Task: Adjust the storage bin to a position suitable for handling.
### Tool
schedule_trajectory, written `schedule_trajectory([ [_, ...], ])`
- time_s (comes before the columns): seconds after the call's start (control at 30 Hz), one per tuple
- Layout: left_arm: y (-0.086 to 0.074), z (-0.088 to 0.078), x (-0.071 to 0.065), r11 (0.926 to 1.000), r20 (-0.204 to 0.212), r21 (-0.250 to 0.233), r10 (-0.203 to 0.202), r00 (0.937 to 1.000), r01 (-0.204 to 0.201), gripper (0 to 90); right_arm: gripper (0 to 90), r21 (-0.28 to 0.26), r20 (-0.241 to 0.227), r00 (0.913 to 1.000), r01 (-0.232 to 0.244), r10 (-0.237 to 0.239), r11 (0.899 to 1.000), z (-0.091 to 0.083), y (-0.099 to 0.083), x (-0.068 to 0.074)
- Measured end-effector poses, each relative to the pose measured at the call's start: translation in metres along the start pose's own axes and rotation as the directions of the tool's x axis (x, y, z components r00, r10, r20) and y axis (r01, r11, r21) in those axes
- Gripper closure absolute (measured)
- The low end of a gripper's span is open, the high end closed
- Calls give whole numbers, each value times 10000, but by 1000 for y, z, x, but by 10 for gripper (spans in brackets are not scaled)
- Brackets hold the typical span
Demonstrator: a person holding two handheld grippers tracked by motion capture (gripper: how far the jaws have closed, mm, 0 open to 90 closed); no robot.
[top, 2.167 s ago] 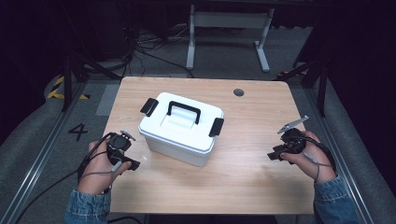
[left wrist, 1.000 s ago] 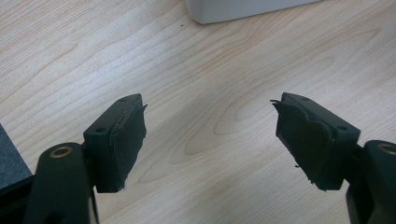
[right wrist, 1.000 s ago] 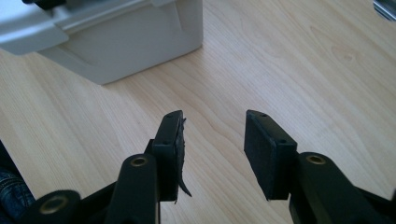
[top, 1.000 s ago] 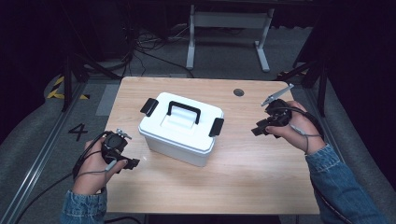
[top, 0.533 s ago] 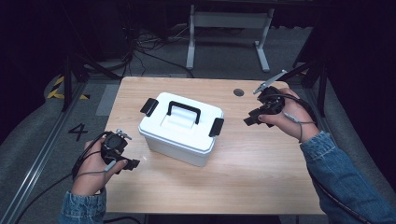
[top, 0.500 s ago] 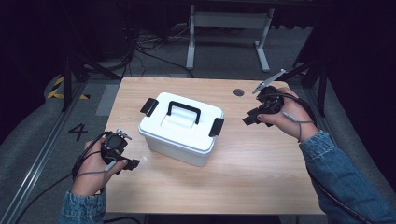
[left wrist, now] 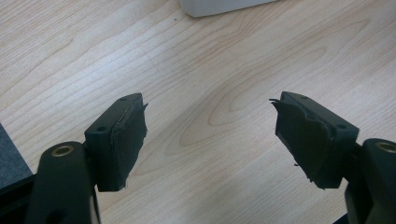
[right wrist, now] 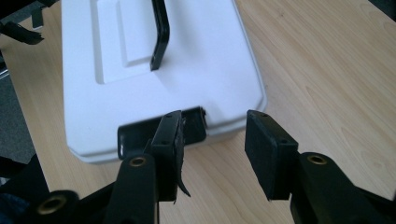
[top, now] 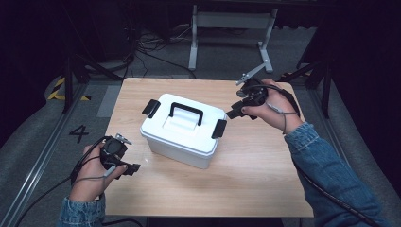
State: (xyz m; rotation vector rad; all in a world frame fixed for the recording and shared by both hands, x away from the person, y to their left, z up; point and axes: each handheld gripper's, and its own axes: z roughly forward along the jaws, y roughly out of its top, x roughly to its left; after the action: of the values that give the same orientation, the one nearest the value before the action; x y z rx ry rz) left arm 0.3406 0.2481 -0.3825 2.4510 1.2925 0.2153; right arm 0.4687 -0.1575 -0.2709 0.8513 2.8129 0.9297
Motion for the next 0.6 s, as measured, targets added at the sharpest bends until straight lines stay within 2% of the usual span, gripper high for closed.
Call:
schedule_trajectory([
  [0.2,1,1,0,10000,65,-8,-9,10000,9,250,573,-175,-435,9984,344,-352,9993,13,22,9],
  [0.27,3,2,0,9999,65,-31,160,9998,-160,249,565,-109,-568,9970,519,-524,9986,22,30,14],
  [0.43,5,3,1,9997,136,-69,251,9996,-250,246,544,-126,-859,9927,842,-850,9964,42,43,20],
  [0.6,7,4,2,9998,237,-87,190,9995,-187,246,539,109,-949,9898,1074,-1059,9942,61,54,24],
])
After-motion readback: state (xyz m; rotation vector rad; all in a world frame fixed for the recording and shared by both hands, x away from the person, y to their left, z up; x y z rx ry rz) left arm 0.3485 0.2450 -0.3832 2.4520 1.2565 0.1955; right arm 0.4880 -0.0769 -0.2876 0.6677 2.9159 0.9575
